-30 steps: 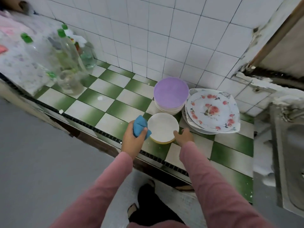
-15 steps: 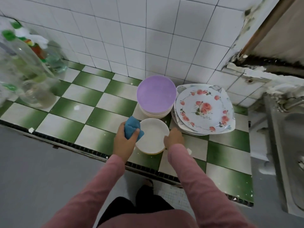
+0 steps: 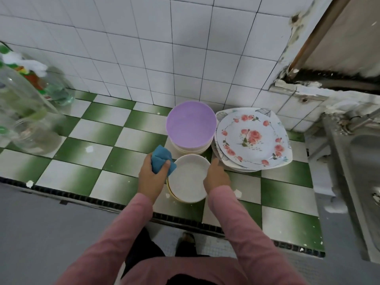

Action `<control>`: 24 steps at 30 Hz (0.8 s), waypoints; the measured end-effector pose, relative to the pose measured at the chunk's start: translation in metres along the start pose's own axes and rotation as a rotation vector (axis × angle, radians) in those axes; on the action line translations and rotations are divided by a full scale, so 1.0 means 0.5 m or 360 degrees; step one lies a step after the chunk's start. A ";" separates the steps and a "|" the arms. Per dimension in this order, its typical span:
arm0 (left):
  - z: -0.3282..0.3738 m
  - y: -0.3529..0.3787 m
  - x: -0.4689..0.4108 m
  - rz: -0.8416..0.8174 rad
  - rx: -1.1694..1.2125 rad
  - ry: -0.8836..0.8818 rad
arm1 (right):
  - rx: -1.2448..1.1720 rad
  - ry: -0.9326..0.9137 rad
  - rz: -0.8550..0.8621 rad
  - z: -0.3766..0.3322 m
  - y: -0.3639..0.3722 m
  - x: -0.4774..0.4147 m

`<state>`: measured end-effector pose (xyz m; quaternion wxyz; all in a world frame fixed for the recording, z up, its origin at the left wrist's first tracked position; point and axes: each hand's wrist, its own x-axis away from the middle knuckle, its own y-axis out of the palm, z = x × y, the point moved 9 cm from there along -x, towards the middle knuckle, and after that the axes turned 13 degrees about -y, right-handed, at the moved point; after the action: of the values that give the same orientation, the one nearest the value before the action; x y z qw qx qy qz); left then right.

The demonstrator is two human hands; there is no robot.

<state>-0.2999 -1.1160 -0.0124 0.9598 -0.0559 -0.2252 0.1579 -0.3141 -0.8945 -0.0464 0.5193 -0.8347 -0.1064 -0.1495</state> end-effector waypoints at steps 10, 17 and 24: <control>0.005 -0.009 -0.041 -0.0027 -0.0058 -0.0024 | 0.0086 -0.0231 -0.0051 -0.042 -0.016 0.001; 0.006 -0.007 -0.035 0.0000 -0.0083 -0.0024 | 0.0042 -0.0250 0.0108 -0.039 -0.047 0.008; 0.005 -0.003 -0.031 -0.0009 -0.0071 -0.0017 | -0.0037 -0.0236 0.0222 -0.032 -0.069 0.031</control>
<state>-0.3136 -1.1226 -0.0164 0.9575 -0.0759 -0.2339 0.1504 -0.3134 -0.8935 -0.0056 0.5093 -0.8548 -0.0843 -0.0521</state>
